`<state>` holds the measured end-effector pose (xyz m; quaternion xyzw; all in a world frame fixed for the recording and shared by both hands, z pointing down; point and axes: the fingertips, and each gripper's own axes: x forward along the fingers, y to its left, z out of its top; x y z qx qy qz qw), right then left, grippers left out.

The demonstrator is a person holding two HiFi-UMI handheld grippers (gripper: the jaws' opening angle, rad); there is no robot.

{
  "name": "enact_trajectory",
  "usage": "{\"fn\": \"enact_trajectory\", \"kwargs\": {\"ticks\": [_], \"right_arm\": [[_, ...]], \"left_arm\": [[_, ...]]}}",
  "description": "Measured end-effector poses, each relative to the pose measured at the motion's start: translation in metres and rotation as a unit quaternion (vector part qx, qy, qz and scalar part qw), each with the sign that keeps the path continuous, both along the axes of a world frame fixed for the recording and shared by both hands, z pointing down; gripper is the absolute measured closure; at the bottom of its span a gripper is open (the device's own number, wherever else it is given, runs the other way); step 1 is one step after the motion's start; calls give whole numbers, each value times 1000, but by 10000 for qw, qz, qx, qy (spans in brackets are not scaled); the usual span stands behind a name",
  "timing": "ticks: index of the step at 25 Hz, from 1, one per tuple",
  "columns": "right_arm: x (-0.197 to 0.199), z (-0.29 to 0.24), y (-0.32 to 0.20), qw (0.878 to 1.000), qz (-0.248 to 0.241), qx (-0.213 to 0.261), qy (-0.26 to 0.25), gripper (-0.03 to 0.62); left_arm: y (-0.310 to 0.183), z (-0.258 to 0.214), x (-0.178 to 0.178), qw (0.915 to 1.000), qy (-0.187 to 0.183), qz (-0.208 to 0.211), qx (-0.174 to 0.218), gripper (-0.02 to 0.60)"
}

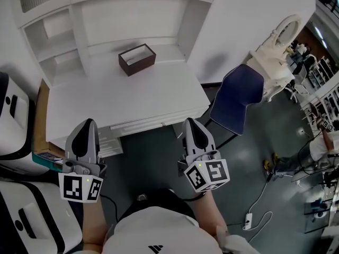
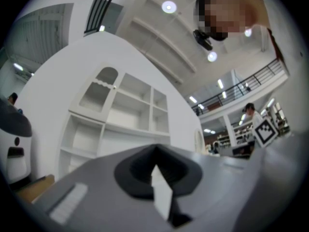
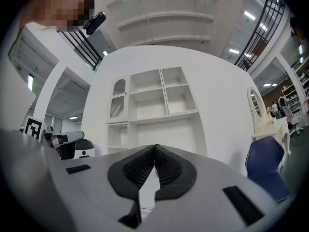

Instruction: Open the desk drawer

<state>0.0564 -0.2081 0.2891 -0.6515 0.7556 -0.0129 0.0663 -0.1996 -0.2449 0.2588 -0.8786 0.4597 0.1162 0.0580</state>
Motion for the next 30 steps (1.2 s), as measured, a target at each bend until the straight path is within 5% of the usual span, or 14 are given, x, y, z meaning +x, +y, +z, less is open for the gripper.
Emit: {"fn": "enact_trajectory", "kwargs": {"ticks": [14,30], "right_arm": [[11,115,-61,9882,-232,-1488,-297,594],[38,263,-115,9402,-665,-3313,-431,592]], "left_arm": [[-31,23,13,9999,40,-34,-124,577],[-57,45,40,9984,-6,-528,-203,577]]}}
